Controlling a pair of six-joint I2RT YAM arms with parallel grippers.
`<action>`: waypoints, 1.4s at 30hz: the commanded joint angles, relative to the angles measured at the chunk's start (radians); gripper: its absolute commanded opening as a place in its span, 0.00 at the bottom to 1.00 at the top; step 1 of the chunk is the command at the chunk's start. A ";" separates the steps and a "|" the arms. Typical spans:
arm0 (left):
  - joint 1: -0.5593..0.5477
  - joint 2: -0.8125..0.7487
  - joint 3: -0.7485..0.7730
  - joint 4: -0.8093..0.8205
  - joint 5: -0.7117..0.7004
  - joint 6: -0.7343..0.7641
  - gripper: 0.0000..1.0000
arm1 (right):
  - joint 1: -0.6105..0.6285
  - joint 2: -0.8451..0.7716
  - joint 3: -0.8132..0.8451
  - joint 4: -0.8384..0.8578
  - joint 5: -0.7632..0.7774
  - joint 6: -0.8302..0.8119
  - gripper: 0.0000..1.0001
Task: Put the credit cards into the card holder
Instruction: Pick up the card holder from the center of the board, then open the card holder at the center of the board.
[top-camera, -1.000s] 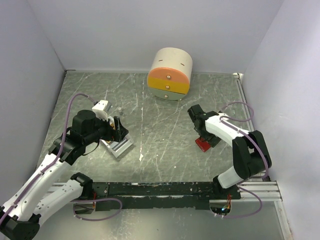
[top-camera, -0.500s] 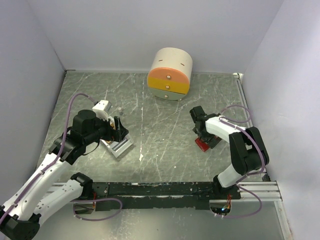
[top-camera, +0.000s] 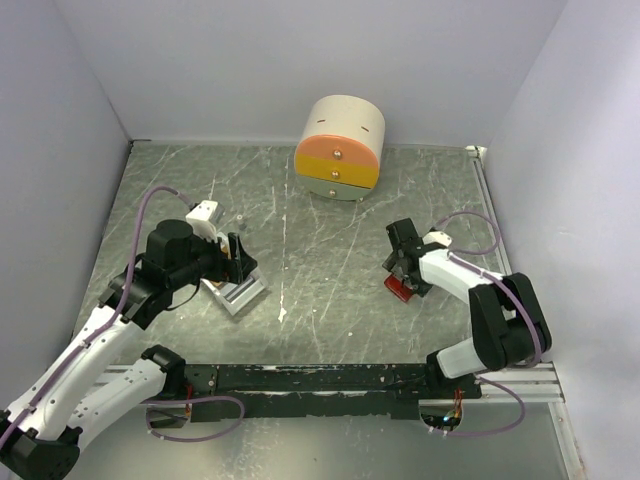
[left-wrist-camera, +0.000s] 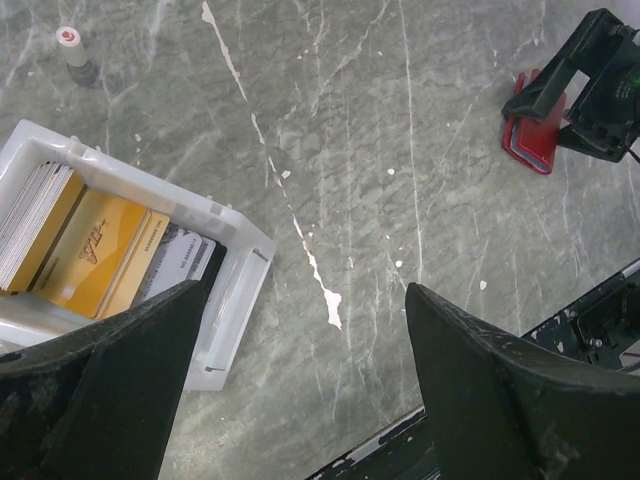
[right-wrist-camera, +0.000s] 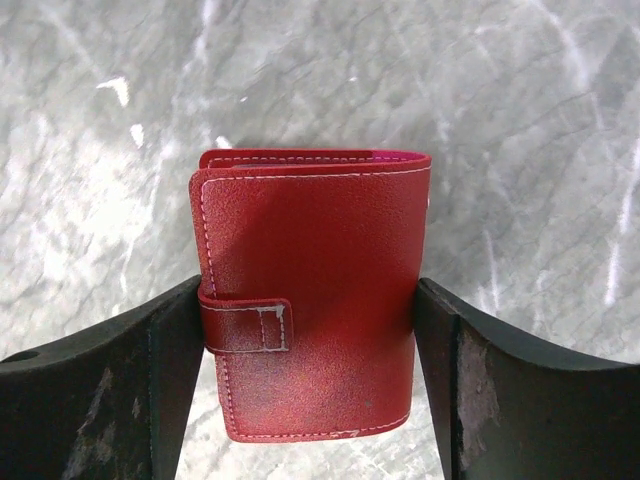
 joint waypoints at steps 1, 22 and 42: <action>0.011 -0.014 -0.026 0.067 0.070 0.012 0.91 | -0.001 -0.055 -0.070 0.143 -0.203 -0.153 0.74; 0.001 -0.025 -0.121 0.471 0.551 0.382 0.74 | 0.202 -0.341 -0.140 0.460 -0.839 -0.538 0.62; -0.008 0.045 -0.171 0.560 0.913 1.000 0.70 | 0.280 -0.322 -0.061 0.662 -1.381 -0.428 0.62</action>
